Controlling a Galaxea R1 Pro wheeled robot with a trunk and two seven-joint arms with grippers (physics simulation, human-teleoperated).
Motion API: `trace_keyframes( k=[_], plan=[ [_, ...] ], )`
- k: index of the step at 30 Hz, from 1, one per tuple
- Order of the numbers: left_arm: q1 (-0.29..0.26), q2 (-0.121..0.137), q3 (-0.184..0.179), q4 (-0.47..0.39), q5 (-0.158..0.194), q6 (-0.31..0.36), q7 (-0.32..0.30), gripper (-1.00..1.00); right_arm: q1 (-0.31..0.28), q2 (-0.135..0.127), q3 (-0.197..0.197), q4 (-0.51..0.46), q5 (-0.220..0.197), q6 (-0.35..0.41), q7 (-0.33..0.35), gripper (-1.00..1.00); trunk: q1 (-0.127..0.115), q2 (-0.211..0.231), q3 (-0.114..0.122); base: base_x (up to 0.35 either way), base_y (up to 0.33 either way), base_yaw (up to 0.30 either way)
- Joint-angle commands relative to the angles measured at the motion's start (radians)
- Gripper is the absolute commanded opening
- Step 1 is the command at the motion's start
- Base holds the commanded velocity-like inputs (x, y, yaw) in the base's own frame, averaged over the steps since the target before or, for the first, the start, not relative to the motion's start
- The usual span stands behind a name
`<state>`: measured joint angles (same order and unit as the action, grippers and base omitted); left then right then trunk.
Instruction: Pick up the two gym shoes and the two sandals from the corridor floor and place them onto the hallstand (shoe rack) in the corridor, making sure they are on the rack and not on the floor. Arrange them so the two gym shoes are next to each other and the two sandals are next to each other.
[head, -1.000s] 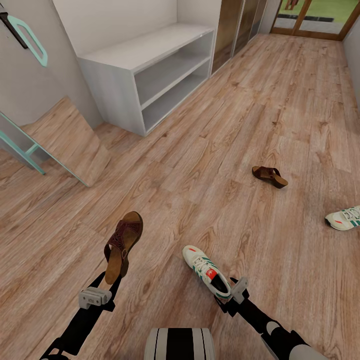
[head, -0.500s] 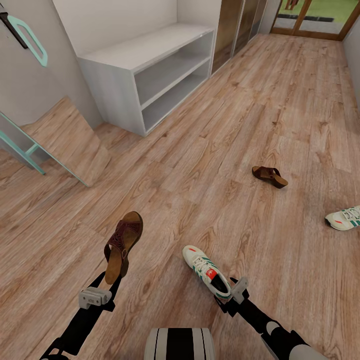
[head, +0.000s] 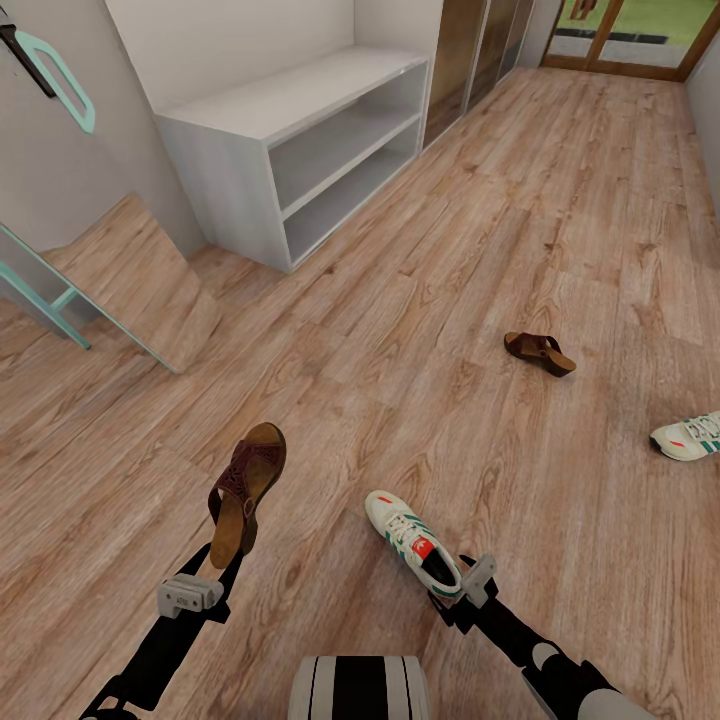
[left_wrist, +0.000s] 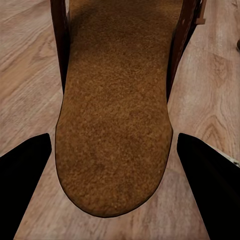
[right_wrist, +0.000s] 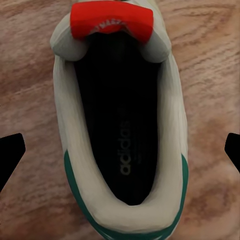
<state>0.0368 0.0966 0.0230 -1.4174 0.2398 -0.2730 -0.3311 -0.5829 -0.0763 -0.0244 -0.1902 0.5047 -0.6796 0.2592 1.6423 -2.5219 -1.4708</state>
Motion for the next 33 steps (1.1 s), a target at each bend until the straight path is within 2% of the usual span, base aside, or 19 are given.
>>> trace_keyframes(
  k=[1, 33],
  plan=[
    [0.0, 0.0, 0.0, 0.0, 0.0, 0.0, 0.0, -1.0, 0.0, 0.0, 0.0, 0.0, 0.0, 0.0, 0.0, 1.0, 0.0, 0.0, 0.0, 0.0, 0.0, 0.005],
    [0.0, 0.0, 0.0, 0.0, 0.001, 0.0, 0.0, -1.0, 0.0, 0.0, -0.002, 0.0, -0.001, 0.001, 0.0, 1.0, 0.0, 0.0, -0.019, 0.0, 0.0, 0.038]
  ],
)
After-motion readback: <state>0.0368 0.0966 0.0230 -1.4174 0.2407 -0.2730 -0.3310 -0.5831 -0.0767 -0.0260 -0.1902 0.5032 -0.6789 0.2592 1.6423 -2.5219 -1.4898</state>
